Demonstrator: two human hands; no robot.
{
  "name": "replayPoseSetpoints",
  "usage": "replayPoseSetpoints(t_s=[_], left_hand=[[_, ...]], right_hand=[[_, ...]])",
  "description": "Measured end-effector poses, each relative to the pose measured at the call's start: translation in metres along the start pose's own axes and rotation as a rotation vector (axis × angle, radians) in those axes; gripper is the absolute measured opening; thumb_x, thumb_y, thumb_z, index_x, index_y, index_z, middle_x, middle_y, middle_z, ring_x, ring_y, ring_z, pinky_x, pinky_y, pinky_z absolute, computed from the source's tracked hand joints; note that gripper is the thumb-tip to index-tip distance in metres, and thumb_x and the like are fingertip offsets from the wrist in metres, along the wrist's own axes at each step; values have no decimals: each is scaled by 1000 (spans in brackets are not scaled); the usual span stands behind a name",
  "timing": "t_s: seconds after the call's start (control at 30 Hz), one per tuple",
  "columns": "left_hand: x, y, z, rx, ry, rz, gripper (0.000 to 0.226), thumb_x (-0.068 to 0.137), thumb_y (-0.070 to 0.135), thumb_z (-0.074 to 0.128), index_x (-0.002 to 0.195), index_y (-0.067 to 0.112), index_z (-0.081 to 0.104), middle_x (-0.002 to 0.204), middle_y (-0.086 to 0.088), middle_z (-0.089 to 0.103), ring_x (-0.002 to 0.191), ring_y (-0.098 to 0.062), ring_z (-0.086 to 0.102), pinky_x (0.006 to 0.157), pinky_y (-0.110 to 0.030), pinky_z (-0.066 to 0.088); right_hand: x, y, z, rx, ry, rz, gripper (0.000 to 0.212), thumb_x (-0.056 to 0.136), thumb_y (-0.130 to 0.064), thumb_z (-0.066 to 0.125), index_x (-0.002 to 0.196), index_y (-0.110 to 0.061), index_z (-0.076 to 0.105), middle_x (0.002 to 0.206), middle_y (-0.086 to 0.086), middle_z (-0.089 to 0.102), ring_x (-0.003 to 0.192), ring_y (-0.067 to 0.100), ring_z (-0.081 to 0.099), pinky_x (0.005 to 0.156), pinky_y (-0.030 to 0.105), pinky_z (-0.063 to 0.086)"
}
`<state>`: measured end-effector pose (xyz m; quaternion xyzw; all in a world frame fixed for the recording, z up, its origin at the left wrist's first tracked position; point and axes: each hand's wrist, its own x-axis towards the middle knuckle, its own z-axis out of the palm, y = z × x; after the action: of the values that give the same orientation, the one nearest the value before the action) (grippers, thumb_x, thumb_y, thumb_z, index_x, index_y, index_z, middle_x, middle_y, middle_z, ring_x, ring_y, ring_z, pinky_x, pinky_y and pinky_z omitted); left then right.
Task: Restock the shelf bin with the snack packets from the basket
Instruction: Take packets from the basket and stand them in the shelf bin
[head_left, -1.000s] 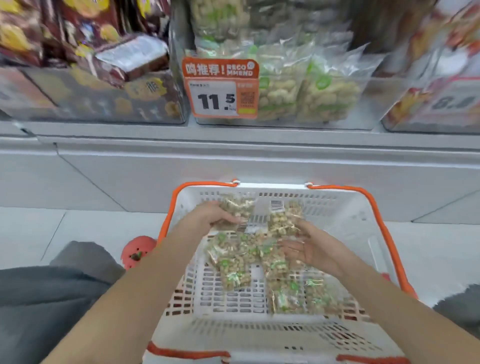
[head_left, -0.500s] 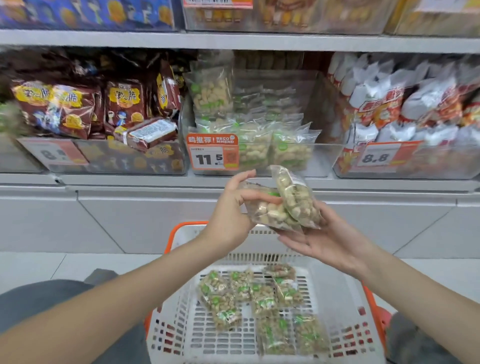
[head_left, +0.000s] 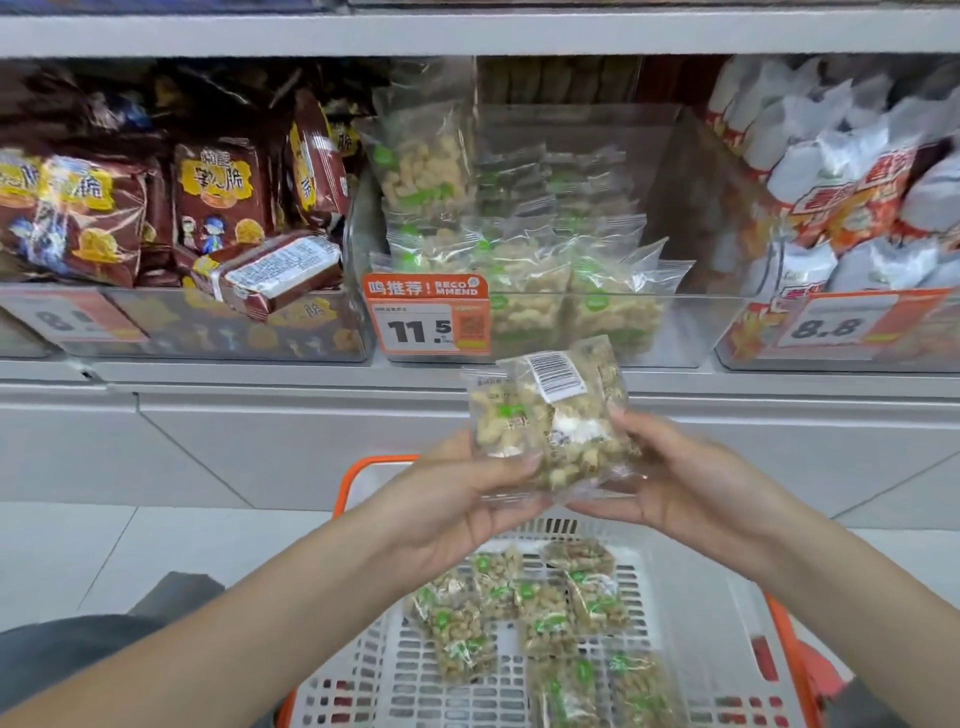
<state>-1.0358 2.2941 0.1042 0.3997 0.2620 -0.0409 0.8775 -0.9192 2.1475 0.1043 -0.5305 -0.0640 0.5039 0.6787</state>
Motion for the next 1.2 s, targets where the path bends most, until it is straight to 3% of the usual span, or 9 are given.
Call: replayPoseSetpoints(t_s=[0.17, 0.43, 0.53, 0.63, 0.77, 0.83, 0.9, 1.0, 1.2], left_hand=[[-6, -5, -2, 72, 31, 7, 42, 83, -14, 56, 120, 7, 54, 98, -13, 73, 83, -24, 72, 70, -27, 60], [-7, -14, -1, 185, 30, -5, 47, 80, -20, 56, 119, 4, 49, 101, -16, 70, 81, -24, 71, 73, -29, 60], [-3, -12, -4, 473, 110, 70, 57, 79, -14, 63, 119, 12, 33, 111, -14, 62, 86, -25, 68, 81, -36, 58], [-1, 1, -10, 758, 176, 175, 45, 81, -4, 66, 103, 22, 37, 110, -7, 55, 78, -16, 61, 72, -26, 58], [5, 19, -14, 672, 166, 192, 20, 86, 9, 65, 104, 17, 59, 89, -6, 70, 74, -19, 59, 63, -24, 53], [8, 20, -13, 579, 150, 172, 13, 88, 15, 62, 101, 17, 65, 75, 3, 68, 68, -17, 55, 60, -24, 48], [9, 18, -8, 447, 112, 147, 13, 92, 15, 54, 94, 19, 66, 76, 3, 67, 69, -15, 55, 58, -26, 50], [12, 16, -7, 282, 106, 108, 22, 95, 23, 51, 107, 13, 66, 111, -16, 67, 90, -28, 62, 66, -38, 58], [15, 15, -9, 190, 62, 90, 40, 94, 32, 49, 128, 14, 57, 122, -17, 64, 117, -42, 56, 96, -56, 46]], right_hand=[[-6, -20, -16, -20, 136, -100, 17, 81, -26, 62, 82, -15, 74, 88, 9, 71, 80, 28, 68, 65, 36, 60], [-17, -17, -21, -4, 218, -70, 13, 89, -20, 59, 84, -12, 68, 76, 7, 71, 69, 26, 69, 65, 35, 61], [-18, -16, -21, -12, 209, -73, 13, 90, -18, 58, 83, -12, 67, 73, 7, 71, 67, 25, 69, 69, 36, 61], [-18, -15, -21, -14, 202, -91, 12, 90, -18, 58, 90, -10, 67, 83, 9, 71, 71, 23, 69, 66, 35, 61], [-14, -5, -19, -238, 286, -525, 17, 87, -11, 63, 103, -16, 66, 93, 1, 70, 85, 11, 67, 67, 29, 58], [-16, -1, -14, -695, 313, -912, 30, 84, -2, 66, 105, -24, 67, 104, -4, 67, 97, 3, 63, 80, 20, 53], [-12, 7, -13, -1121, 168, -1151, 36, 82, -1, 60, 111, -21, 66, 126, -1, 59, 121, 10, 54, 98, 18, 43], [-7, 17, -12, -1191, 50, -1120, 45, 80, 5, 60, 119, -18, 63, 140, 6, 50, 139, 19, 38, 109, 21, 34], [-9, 18, -12, -1234, 64, -1151, 45, 82, -14, 58, 126, -23, 59, 144, 5, 46, 140, 21, 36, 112, 38, 35]])
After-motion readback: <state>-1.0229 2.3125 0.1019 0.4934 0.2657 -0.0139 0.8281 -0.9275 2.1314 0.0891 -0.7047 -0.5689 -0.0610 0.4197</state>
